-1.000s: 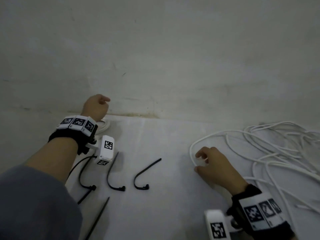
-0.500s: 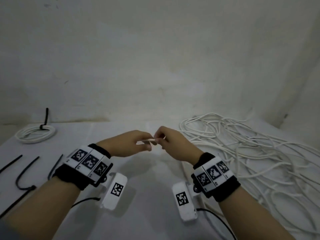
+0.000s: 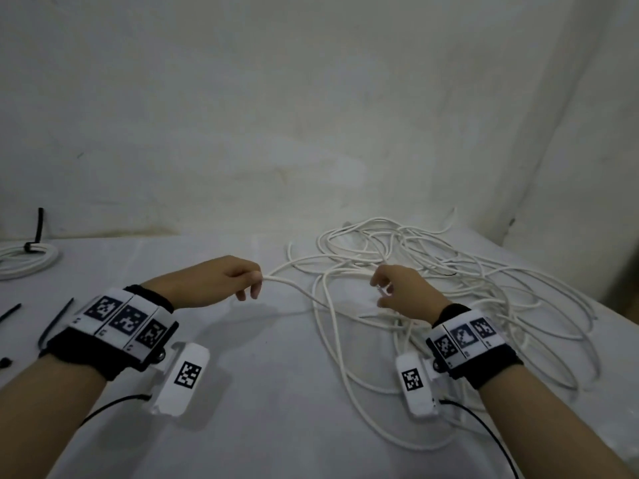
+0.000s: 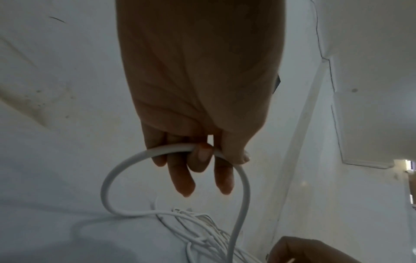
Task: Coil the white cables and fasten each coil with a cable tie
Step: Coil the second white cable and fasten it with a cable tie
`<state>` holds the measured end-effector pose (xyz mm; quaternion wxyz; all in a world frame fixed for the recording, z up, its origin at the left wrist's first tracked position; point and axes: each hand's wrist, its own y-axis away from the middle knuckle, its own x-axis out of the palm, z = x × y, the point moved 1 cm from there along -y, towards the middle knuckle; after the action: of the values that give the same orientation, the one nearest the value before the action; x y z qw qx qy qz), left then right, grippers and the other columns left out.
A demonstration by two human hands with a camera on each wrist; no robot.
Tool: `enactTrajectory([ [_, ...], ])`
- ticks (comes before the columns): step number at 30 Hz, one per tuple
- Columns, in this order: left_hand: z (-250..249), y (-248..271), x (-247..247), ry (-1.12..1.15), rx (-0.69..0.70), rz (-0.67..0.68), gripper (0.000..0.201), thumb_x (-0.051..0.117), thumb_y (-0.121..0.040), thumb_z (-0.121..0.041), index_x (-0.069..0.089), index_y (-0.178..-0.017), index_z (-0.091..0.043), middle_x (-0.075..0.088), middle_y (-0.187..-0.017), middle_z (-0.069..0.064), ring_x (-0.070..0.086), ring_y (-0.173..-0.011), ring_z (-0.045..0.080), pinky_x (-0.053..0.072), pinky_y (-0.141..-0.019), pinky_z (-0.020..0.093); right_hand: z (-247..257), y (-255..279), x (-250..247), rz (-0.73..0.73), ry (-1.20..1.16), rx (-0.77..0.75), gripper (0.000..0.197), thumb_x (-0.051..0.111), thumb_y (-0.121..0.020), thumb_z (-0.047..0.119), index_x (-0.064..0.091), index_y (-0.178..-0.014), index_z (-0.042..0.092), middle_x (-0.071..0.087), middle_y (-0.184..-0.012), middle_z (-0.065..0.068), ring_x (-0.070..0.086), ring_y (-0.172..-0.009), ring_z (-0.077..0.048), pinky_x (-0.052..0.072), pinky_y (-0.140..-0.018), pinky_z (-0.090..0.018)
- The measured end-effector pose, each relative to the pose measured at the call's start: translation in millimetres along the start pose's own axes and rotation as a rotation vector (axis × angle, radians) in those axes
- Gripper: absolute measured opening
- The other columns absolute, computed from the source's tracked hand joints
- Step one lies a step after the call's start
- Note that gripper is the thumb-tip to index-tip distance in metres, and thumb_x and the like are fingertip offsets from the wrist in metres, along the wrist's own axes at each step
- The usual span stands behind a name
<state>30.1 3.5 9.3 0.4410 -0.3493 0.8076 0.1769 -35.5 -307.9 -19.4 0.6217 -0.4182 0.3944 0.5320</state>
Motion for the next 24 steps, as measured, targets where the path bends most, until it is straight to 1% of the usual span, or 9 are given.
enactTrajectory([
  [2,1,1,5,-0.019,-0.033,0.041,0.03,0.042,-0.099,-0.033,0.065,-0.083,-0.024,0.063,-0.084,-0.009,0.06,-0.077,-0.001,0.044,-0.077,0.023,-8,-1,2,0.002,-0.041,0.012,0.012,0.07,-0.078,0.001,0.069,-0.089,0.006,0.061,-0.088,-0.003,0.055,-0.08,-0.014,0.038,-0.058,-0.009],
  [6,-2,2,14,-0.052,-0.074,0.111,0.028,0.041,-0.1,-0.031,0.068,-0.094,-0.028,0.064,-0.097,-0.006,0.061,-0.084,0.005,0.044,-0.082,0.023,-5,-1,-6,-0.146,-0.199,-0.056,0.015,0.062,-0.081,-0.004,0.068,-0.076,0.008,0.07,-0.085,-0.007,0.06,-0.071,-0.011,0.04,-0.059,-0.004],
  [10,-7,-3,17,-0.108,-0.115,0.15,0.027,0.041,-0.1,-0.031,0.068,-0.097,-0.031,0.065,-0.094,0.0,0.061,-0.084,0.008,0.044,-0.08,0.025,14,8,-36,-0.325,-0.429,-0.246,0.022,0.061,-0.085,-0.005,0.062,-0.077,0.016,0.067,-0.078,-0.003,0.067,-0.073,-0.02,0.048,-0.069,-0.019],
  [12,-9,-6,18,-0.158,-0.144,0.182,0.025,0.041,-0.099,-0.028,0.066,-0.1,-0.032,0.063,-0.088,-0.001,0.057,-0.079,0.009,0.042,-0.077,0.024,21,15,-52,-0.354,-0.588,-0.312,0.023,0.06,-0.086,-0.007,0.06,-0.078,0.014,0.063,-0.076,0.002,0.07,-0.073,-0.02,0.05,-0.068,-0.018],
  [15,-17,-10,23,-0.207,-0.15,0.191,0.024,0.043,-0.099,-0.024,0.059,-0.116,-0.028,0.062,-0.091,-0.008,0.058,-0.09,0.009,0.043,-0.083,0.023,28,23,-70,-0.361,-0.686,-0.35,0.021,0.062,-0.086,-0.005,0.061,-0.078,0.014,0.065,-0.077,0.002,0.072,-0.078,-0.023,0.055,-0.076,-0.025],
  [18,-32,-18,37,-0.254,-0.111,0.152,0.031,0.044,-0.098,-0.035,0.053,-0.125,-0.025,0.058,-0.11,-0.003,0.053,-0.095,0.01,0.038,-0.082,0.02,27,26,-72,-0.296,-0.766,-0.329,0.02,0.062,-0.085,-0.006,0.061,-0.077,0.012,0.064,-0.081,-0.007,0.071,-0.082,-0.028,0.056,-0.082,-0.043],
  [20,-44,-27,50,-0.253,-0.064,0.082,0.033,0.046,-0.097,-0.038,0.055,-0.124,-0.02,0.059,-0.114,0.001,0.052,-0.093,0.01,0.039,-0.081,0.021,24,30,-67,-0.248,-0.808,-0.31,0.019,0.062,-0.084,-0.008,0.061,-0.077,0.01,0.064,-0.082,-0.009,0.071,-0.084,-0.03,0.056,-0.082,-0.046],
  [22,-56,-36,63,-0.141,0.031,-0.036,0.031,0.048,-0.096,-0.037,0.058,-0.119,-0.018,0.06,-0.11,0.001,0.054,-0.091,0.01,0.044,-0.084,0.023,22,34,-61,-0.201,-0.852,-0.302,0.019,0.062,-0.082,-0.009,0.061,-0.077,0.008,0.066,-0.08,-0.007,0.071,-0.083,-0.028,0.057,-0.08,-0.043],
  [24,-71,-45,71,0.071,0.098,-0.103,0.029,0.046,-0.097,-0.035,0.059,-0.116,-0.018,0.062,-0.106,0.001,0.059,-0.09,0.013,0.046,-0.081,0.021,23,39,-57,-0.176,-0.876,-0.321,0.019,0.064,-0.08,-0.01,0.062,-0.077,0.008,0.067,-0.079,-0.007,0.07,-0.08,-0.021,0.058,-0.076,-0.034],
])
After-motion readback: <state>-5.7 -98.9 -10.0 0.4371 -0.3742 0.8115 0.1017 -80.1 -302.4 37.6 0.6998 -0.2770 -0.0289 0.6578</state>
